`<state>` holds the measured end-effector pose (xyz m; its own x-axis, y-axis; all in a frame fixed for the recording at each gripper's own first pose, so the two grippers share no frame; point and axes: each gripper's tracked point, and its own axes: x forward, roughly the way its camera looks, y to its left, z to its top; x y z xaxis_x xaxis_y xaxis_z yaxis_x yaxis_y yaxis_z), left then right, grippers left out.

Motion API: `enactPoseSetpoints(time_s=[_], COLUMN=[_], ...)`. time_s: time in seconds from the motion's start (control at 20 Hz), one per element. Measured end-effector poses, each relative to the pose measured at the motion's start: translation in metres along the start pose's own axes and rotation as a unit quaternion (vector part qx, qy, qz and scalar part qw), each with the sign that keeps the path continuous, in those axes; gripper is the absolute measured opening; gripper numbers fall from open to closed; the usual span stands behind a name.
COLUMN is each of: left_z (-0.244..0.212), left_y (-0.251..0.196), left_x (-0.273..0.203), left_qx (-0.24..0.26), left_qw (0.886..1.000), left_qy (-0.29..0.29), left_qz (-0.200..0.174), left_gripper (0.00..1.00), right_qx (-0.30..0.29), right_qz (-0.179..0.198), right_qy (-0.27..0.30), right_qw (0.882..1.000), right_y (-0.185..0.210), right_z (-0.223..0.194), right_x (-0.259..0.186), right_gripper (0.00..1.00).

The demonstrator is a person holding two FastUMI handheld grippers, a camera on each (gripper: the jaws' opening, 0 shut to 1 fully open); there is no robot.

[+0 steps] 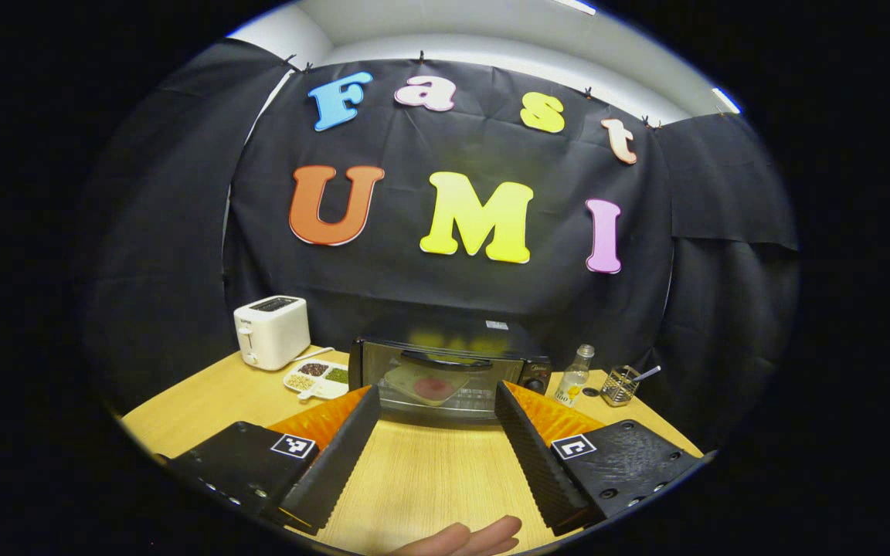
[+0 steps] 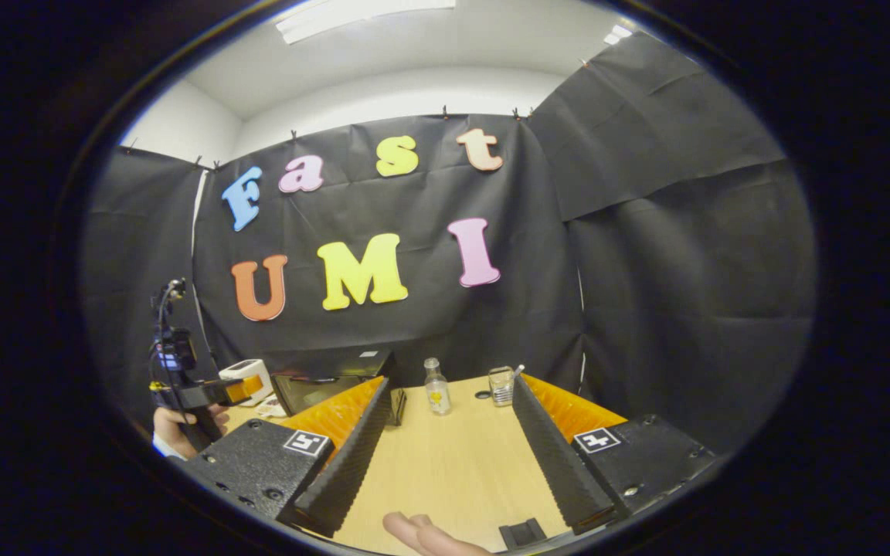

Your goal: Open the electric oven with the left hand, put the food in, and close the electric oven.

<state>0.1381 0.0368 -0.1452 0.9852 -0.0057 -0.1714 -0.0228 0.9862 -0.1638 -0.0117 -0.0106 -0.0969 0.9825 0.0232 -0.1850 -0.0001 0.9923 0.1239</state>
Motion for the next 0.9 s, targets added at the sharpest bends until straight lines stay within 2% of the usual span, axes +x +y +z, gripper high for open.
enactPoseSetpoints(time_s=[0.3, 0.5, 0.55, 0.6, 0.65, 0.7, 0.75, 0.8, 0.85, 0.9], left_z=[0.044, 0.044, 0.041, 0.038, 0.036, 0.036, 0.038, 0.039, 0.040, 0.040], left_y=[-0.002, -0.008, -0.008, -0.010, -0.012, -0.012, -0.012, -0.013, -0.016, -0.019], left_x=[-0.092, -0.147, -0.155, -0.160, -0.164, -0.167, -0.169, -0.172, -0.172, -0.174], left_qx=[0.038, 0.050, 0.047, 0.042, 0.037, 0.035, 0.037, 0.040, 0.042, 0.044], left_qw=[0.998, 0.997, 0.997, 0.998, 0.998, 0.998, 0.998, 0.998, 0.998, 0.998], left_qy=[-0.046, -0.055, -0.051, -0.046, -0.042, -0.041, -0.042, -0.042, -0.046, -0.047], left_qz=[0.025, 0.030, 0.031, 0.027, 0.023, 0.021, 0.020, 0.019, 0.016, 0.013], left_gripper=[0.95, 0.95, 0.95, 0.94, 0.95, 0.84, 0.84, 0.95, 0.95, 0.95], right_qx=[-0.010, -0.020, -0.026, -0.033, -0.041, -0.050, -0.059, -0.066, -0.071, -0.077], right_qz=[0.010, 0.020, 0.020, 0.022, 0.025, 0.027, 0.028, 0.026, 0.025, 0.024], right_qy=[-0.019, -0.025, -0.027, -0.030, -0.033, -0.035, -0.036, -0.038, -0.038, -0.037], right_qw=[1.000, 0.999, 0.999, 0.999, 0.998, 0.998, 0.997, 0.997, 0.996, 0.996], right_y=[0.006, 0.014, 0.016, 0.019, 0.023, 0.025, 0.028, 0.030, 0.032, 0.035], right_z=[0.009, 0.014, 0.016, 0.019, 0.021, 0.022, 0.024, 0.025, 0.025, 0.025], right_x=[-0.009, -0.010, -0.011, -0.012, -0.013, -0.015, -0.017, -0.018, -0.019, -0.020], right_gripper=[0.94, 0.94, 1.00, 0.95, 0.95, 0.95, 0.95, 0.95, 1.00, 1.00])
